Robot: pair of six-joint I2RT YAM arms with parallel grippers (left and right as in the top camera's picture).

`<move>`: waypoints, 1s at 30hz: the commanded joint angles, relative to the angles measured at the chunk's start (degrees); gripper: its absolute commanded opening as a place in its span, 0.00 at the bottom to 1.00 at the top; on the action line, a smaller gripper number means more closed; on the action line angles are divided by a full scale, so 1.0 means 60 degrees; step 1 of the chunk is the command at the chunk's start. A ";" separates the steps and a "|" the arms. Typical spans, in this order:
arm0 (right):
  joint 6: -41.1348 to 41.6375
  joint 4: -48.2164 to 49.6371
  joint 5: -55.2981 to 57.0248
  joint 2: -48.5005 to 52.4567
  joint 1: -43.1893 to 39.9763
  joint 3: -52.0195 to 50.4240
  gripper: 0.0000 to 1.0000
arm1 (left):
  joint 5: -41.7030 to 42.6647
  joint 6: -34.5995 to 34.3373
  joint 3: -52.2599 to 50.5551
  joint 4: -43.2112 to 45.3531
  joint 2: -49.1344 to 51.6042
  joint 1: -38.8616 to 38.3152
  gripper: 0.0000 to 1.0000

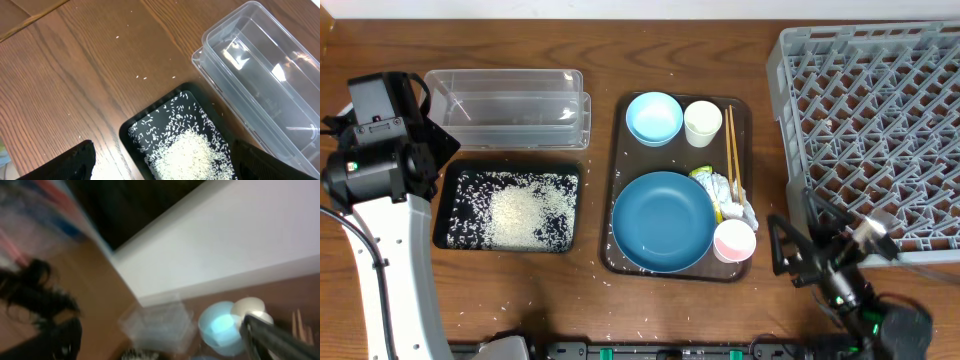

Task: Sort waste into correct bins and load items into the dishwasher rack
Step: 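Reach the right gripper to the pink cup and grasp it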

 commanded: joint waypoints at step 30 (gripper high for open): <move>-0.2550 -1.0455 0.5683 1.1905 0.5701 0.7828 0.99 | -0.0029 -0.0109 0.0055 -0.0022 0.0073 0.0029 0.88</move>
